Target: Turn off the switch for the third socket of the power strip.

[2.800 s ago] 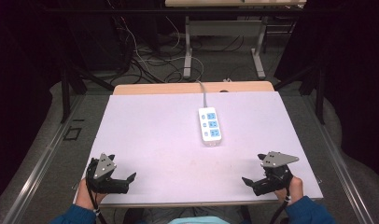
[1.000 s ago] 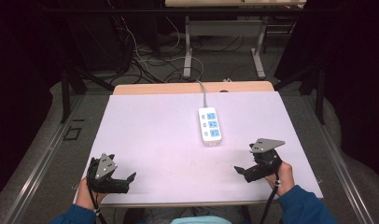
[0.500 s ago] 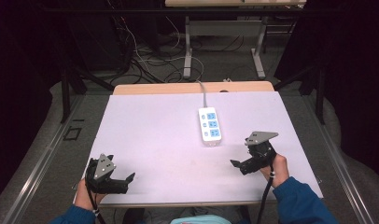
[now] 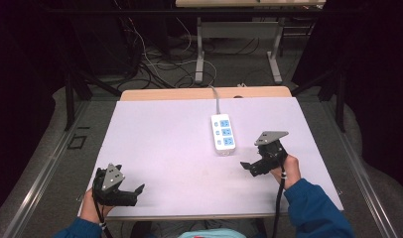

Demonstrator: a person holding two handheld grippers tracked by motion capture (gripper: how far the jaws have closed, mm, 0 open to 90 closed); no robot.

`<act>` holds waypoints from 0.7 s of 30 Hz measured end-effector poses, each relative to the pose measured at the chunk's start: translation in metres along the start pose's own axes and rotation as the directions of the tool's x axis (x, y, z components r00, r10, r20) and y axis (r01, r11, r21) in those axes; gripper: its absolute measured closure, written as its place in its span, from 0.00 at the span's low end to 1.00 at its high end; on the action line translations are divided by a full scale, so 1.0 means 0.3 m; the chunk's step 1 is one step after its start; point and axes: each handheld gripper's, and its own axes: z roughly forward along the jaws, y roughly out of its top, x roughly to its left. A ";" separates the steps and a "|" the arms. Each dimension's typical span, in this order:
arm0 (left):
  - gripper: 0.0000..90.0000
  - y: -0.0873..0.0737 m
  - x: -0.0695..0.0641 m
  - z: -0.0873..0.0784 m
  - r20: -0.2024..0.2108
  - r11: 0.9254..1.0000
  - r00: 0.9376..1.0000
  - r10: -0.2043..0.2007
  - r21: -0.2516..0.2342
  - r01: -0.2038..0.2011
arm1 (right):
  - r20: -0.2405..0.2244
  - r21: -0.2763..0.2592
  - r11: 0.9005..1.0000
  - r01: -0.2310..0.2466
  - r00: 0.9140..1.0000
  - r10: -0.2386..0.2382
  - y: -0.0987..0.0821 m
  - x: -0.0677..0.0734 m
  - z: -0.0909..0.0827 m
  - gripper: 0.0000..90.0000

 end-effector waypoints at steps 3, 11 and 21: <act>0.00 0.001 0.002 -0.001 -0.001 1.000 1.000 0.004 0.004 -0.004 | -0.005 -0.004 1.000 0.000 1.000 0.000 0.013 -0.005 0.015 0.00; 0.00 0.001 0.000 0.004 -0.006 1.000 1.000 0.006 -0.003 -0.006 | -0.014 -0.005 1.000 -0.005 1.000 0.005 0.038 -0.019 0.043 0.00; 0.00 0.001 0.000 0.004 -0.005 1.000 1.000 0.006 0.001 -0.006 | -0.023 -0.009 1.000 -0.017 1.000 0.017 0.069 -0.032 0.071 0.00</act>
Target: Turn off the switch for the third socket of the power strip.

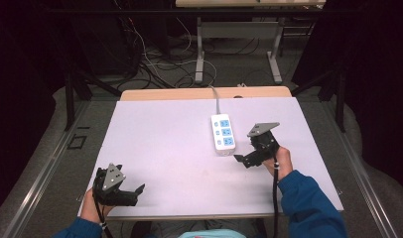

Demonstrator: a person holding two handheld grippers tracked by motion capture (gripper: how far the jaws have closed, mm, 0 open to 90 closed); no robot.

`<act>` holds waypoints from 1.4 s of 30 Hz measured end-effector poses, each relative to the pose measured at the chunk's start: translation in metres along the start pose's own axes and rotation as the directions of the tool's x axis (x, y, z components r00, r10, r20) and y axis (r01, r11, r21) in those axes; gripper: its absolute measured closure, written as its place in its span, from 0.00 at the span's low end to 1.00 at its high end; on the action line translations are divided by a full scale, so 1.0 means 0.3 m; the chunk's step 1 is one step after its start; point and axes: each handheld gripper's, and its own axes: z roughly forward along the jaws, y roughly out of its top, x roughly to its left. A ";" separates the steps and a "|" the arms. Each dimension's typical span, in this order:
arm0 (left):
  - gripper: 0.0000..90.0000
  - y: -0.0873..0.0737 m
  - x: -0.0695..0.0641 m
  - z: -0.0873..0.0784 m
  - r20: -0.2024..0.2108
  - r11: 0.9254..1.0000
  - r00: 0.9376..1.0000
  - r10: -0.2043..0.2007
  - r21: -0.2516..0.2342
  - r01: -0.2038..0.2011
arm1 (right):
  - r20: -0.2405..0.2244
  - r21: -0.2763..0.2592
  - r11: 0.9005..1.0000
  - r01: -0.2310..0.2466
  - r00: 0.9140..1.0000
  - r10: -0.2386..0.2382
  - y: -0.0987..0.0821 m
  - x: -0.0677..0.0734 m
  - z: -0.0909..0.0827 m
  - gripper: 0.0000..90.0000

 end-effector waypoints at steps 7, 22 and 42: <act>0.00 0.000 0.000 0.000 0.003 1.000 1.000 -0.001 0.001 0.001 | -0.009 0.004 1.000 -0.009 1.000 0.009 0.018 -0.007 0.018 0.00; 0.00 0.000 0.000 0.000 -0.002 1.000 1.000 0.002 0.001 -0.002 | -0.025 -0.017 0.999 -0.027 0.999 0.026 0.050 -0.024 0.060 0.00; 0.00 0.003 0.000 0.005 0.006 1.000 1.000 0.000 0.000 0.000 | -0.026 -0.033 0.999 -0.026 0.999 0.026 0.089 -0.025 0.118 0.00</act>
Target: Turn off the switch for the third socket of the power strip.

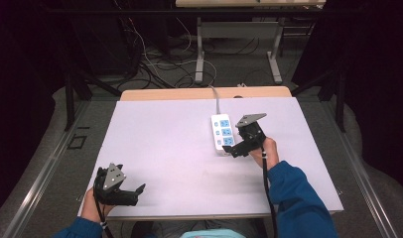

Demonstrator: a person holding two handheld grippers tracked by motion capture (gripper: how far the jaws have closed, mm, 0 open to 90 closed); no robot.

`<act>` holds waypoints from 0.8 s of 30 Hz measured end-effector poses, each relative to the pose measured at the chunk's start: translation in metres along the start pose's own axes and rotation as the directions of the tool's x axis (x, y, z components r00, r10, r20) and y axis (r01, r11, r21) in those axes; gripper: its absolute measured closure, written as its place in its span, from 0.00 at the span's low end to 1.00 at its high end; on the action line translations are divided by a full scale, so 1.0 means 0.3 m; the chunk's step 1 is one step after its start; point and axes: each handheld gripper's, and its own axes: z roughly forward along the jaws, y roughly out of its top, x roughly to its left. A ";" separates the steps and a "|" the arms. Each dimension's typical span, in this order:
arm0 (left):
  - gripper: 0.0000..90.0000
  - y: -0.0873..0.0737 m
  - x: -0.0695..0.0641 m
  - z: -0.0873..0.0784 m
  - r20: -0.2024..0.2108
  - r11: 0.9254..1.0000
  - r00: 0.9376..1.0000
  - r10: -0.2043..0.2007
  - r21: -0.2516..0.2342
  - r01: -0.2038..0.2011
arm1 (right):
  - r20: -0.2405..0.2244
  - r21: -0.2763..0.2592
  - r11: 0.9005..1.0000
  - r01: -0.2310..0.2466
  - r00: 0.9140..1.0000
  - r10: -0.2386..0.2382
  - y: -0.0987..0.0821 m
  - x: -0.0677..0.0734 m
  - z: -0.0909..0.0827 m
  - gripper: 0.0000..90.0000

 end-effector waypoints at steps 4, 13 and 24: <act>0.00 0.001 0.001 -0.002 -0.001 1.000 1.000 0.003 0.001 -0.003 | -0.005 0.001 1.000 0.001 1.000 -0.001 0.005 -0.003 0.006 0.00; 0.00 0.003 0.000 0.002 0.005 1.000 1.000 0.012 0.004 -0.012 | -0.005 -0.002 1.000 0.021 1.000 -0.021 0.024 0.005 0.028 0.00; 0.00 0.003 -0.002 0.003 0.009 1.000 1.000 0.010 0.009 -0.010 | -0.028 0.000 1.000 0.023 0.999 -0.023 0.047 0.016 0.065 0.00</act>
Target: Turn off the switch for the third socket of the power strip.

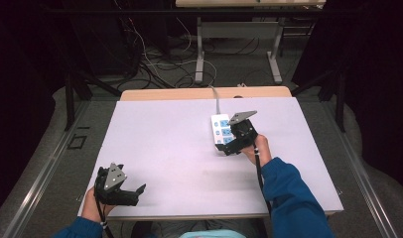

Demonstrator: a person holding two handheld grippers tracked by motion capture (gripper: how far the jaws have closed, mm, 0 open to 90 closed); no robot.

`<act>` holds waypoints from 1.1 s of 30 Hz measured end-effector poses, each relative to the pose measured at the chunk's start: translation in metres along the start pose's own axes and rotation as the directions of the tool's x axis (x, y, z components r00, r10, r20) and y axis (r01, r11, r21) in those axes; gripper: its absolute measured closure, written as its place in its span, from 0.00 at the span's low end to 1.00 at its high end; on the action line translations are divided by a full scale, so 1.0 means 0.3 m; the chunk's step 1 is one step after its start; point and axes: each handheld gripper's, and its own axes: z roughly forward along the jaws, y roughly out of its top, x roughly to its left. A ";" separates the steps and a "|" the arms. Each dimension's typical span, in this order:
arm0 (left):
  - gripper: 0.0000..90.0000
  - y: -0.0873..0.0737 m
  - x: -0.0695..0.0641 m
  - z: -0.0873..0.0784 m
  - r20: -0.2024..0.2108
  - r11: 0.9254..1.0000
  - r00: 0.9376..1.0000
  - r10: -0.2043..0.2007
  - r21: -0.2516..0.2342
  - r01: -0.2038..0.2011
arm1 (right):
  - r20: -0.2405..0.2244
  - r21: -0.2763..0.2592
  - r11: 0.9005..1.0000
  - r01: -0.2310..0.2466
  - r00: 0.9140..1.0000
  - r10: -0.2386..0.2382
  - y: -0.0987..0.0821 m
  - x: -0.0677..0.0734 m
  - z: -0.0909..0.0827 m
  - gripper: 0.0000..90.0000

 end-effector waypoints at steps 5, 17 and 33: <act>0.00 0.000 0.001 0.000 0.001 1.000 1.000 -0.001 -0.002 0.001 | -0.002 0.001 1.000 0.003 1.000 -0.003 0.005 0.004 0.008 0.00; 0.00 -0.001 0.003 0.000 0.002 1.000 1.000 -0.002 -0.001 0.002 | 0.035 -0.035 0.999 -0.001 0.999 0.002 0.008 0.017 0.004 0.34; 0.00 0.001 -0.001 0.003 -0.002 1.000 1.000 0.002 -0.002 -0.002 | 0.051 -0.043 0.998 -0.035 0.998 0.038 0.002 0.018 0.009 1.00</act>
